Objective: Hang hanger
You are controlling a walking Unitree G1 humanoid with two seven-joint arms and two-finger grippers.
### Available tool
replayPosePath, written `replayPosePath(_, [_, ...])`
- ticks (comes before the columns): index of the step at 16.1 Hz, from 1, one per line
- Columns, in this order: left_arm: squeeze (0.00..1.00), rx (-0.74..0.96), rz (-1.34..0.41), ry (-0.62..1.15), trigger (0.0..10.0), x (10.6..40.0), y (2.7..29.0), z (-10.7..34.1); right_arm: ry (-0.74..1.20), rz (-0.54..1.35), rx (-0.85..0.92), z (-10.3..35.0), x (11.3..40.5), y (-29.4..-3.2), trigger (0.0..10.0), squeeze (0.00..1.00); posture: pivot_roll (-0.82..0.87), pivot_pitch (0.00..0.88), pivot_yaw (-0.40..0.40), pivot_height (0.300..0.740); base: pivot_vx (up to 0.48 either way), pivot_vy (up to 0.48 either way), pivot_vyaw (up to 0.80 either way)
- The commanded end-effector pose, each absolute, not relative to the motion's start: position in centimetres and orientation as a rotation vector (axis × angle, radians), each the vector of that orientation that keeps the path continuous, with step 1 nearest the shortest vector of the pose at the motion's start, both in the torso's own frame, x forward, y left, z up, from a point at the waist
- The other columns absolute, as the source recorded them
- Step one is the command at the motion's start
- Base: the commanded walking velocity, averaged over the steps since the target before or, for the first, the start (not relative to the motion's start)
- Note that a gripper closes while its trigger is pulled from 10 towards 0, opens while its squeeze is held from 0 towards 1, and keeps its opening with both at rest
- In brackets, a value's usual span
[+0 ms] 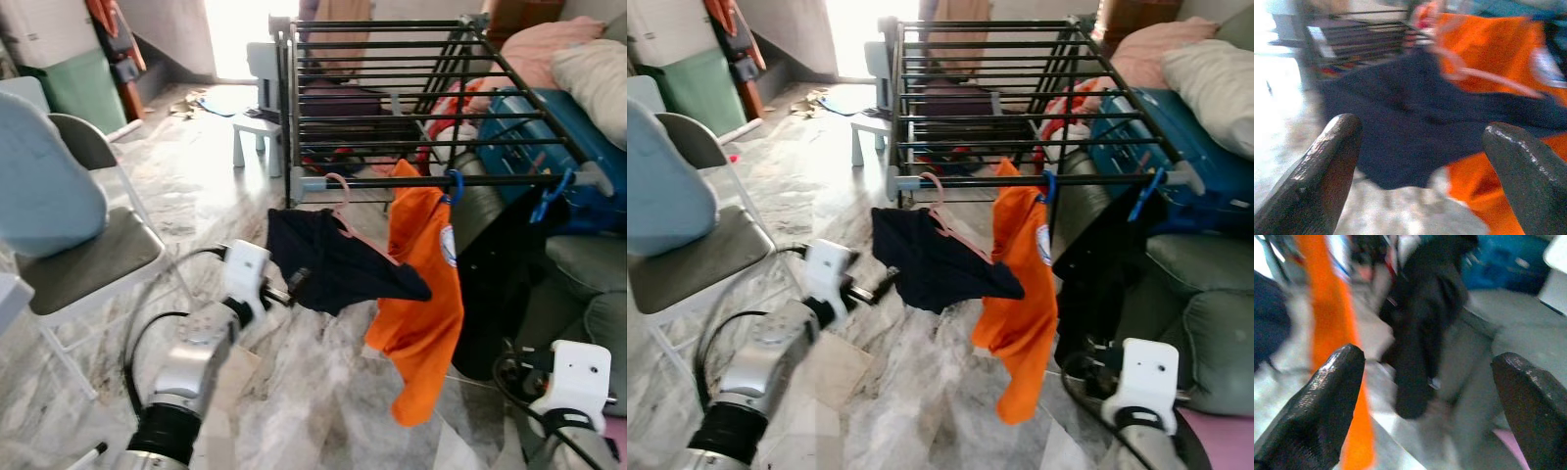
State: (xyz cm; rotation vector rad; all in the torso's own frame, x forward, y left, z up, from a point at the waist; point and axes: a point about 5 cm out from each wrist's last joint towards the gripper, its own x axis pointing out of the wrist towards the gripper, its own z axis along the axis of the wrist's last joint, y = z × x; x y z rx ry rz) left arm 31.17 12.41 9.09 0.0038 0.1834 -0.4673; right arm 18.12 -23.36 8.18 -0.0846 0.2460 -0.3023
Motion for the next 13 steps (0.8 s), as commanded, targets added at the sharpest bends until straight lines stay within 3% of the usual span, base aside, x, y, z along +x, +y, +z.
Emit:
replayPosePath(1, [0.0, 0.032, -0.418, 0.181, 10.0, 31.3, 13.4, 9.2, 0.165, -0.272, -0.053, 9.7, 18.3, -22.2, 10.0, 0.0, -0.02, 0.0, -0.021, 0.74, 0.0, 0.0, 0.0])
replayPosePath(3, [0.0, 0.033, -0.415, 0.199, 10.0, 30.9, 13.7, 8.7, 0.149, -0.198, -0.005, 10.3, 17.9, -19.7, 10.0, 0.0, -0.02, 0.0, -0.018, 0.74, 0.0, 0.0, 0.0])
replayPosePath(5, [0.0, 0.031, -0.419, 0.193, 10.0, 31.1, 13.5, 8.7, 0.192, -0.196, -0.017, 9.4, 17.6, -19.4, 10.0, 0.0, -0.02, 0.0, -0.017, 0.74, 0.0, 0.0, 0.0])
replayPosePath(13, [0.0, 0.011, -0.47, 0.176, 10.0, 31.1, 12.4, 8.9, 0.246, -0.247, -0.103, 8.6, 17.5, -21.1, 10.0, 0.0, -0.03, 0.0, -0.018, 0.74, 0.275, 0.0, 0.05])
